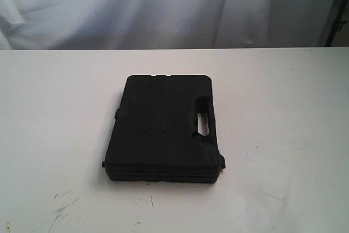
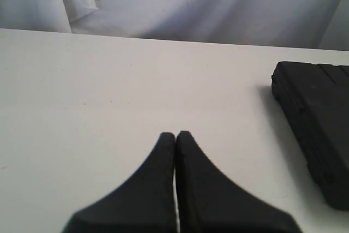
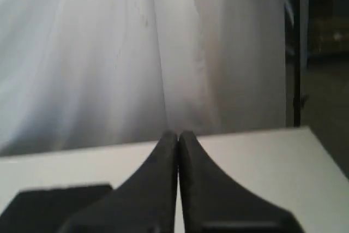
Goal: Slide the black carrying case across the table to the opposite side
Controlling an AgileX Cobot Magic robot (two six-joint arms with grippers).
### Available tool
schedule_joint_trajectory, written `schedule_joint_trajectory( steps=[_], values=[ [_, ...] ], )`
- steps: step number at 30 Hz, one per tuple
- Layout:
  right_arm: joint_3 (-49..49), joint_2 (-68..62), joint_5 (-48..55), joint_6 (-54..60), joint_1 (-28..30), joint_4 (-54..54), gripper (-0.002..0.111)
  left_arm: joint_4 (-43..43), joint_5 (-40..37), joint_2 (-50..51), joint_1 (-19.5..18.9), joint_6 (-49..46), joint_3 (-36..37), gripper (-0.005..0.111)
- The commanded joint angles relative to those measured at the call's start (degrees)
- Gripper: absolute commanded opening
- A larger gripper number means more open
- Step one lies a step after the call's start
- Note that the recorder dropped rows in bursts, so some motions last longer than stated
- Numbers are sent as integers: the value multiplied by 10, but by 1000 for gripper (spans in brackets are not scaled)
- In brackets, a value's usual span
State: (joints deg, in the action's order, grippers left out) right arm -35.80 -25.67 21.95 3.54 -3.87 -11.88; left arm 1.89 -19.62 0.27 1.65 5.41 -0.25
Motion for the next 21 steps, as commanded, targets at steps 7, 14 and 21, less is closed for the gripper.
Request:
schedule_joint_trajectory(
  steps=[7,14,21],
  values=[
    [-29,-193,318,62,5,-53,0,2,3,-3,4,0,3,0],
    [-29,-207,284,62,5,-74,0,2,3,-3,4,0,3,0],
    [-43,-244,262,100,5,-176,0,2,3,-3,4,0,3,0]
  ],
)
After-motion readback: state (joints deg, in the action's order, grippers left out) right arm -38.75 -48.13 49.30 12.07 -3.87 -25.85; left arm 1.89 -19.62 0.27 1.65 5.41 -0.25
